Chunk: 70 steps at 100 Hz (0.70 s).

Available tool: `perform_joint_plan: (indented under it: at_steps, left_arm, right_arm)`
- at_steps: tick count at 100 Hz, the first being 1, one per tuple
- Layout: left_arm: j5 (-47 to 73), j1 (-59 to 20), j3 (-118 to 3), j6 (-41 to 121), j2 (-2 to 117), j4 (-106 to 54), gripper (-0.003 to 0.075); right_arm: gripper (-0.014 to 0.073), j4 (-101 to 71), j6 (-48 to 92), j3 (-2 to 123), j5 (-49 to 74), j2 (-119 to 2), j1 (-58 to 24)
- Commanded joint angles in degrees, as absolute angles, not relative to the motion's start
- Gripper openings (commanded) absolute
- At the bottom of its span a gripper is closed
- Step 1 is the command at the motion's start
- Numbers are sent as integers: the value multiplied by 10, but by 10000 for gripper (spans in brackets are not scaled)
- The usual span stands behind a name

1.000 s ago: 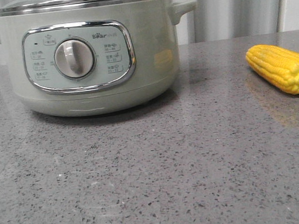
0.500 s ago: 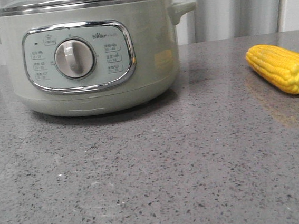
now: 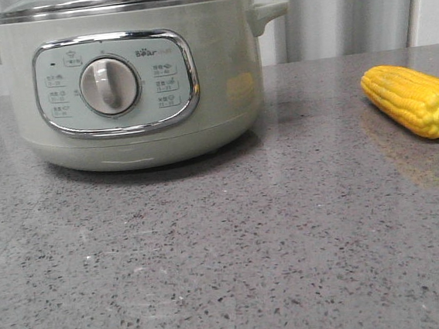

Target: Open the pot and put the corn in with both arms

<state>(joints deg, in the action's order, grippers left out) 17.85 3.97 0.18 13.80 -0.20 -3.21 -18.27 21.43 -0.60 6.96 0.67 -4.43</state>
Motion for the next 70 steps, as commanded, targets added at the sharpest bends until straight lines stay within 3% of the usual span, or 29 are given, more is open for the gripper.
perform_joint_plan:
  at_steps: [1, 12, 26, 40, 70]
  left_arm:
    - [101, 39, 4, 126, -22, -162, -20]
    - [49, 39, 4, 116, -22, -458, -20]
    - [0, 39, 4, 116, -22, -658, -20]
    - [-26, 39, 4, 116, -22, -717, -20]
    - [-8, 40, 4, 117, -21, -730, -20]
  right_arm:
    - [-67, -272, 217, -17, -15, 19, -40]
    - [-67, -343, 217, -17, -27, 19, -40]
    - [-67, -431, 217, -17, -46, 19, -40]
    - [-67, -490, 217, 1, -42, 19, -40]
    - [-67, -381, 217, 111, 47, -14, -40]
